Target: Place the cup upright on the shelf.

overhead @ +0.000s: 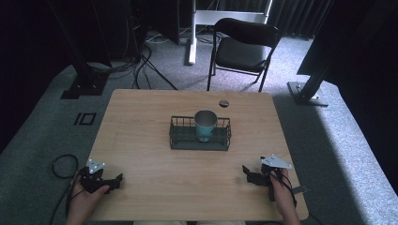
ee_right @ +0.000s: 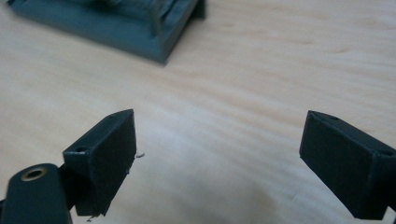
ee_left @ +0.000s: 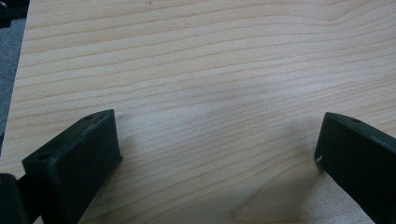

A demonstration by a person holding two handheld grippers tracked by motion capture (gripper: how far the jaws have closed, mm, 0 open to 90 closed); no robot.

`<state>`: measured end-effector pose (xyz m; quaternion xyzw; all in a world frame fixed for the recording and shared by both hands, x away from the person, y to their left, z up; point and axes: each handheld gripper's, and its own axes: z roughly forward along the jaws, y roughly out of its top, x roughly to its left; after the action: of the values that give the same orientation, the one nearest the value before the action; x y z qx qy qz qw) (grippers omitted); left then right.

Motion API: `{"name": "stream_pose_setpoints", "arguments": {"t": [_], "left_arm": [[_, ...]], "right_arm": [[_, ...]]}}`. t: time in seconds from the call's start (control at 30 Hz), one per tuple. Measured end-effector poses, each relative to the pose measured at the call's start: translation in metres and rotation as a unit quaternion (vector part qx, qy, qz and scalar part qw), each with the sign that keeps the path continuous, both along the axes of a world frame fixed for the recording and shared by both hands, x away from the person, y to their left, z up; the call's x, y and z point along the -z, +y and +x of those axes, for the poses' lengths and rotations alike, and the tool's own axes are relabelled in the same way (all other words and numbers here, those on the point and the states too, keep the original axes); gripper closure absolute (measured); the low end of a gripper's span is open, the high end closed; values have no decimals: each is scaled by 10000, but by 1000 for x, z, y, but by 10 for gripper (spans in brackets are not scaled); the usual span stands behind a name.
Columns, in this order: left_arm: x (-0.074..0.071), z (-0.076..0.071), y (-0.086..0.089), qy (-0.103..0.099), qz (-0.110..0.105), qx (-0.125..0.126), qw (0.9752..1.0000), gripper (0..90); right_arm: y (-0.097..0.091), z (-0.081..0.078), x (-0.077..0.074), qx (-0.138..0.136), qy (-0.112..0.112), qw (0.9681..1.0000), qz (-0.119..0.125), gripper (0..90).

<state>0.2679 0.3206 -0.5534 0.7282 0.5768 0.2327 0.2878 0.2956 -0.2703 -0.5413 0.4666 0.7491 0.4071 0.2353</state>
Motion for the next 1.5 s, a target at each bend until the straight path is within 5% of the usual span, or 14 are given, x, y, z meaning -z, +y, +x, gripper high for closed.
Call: {"name": "stream_pose_setpoints", "arguments": {"t": [0.47, 1.07, 1.23, 1.5], "left_arm": [[0, 0, 0, 0, 1, 2, 10000, 4], [0, 0, 0, -1, 0, 0, 10000, 4], [0, 0, 0, 0, 0, 0, 10000, 4], [0, 0, 0, 0, 1, 0, 10000, 4]], "right_arm": [[-15, -7, 6, -695, 278, 9972, 44, 107], [-34, -11, 12, -283, 496, 9982, -191, 107], [-36, -12, 14, -339, 672, 9959, -498, 107], [-36, -12, 14, -331, 693, 9958, -502, 106]]}}
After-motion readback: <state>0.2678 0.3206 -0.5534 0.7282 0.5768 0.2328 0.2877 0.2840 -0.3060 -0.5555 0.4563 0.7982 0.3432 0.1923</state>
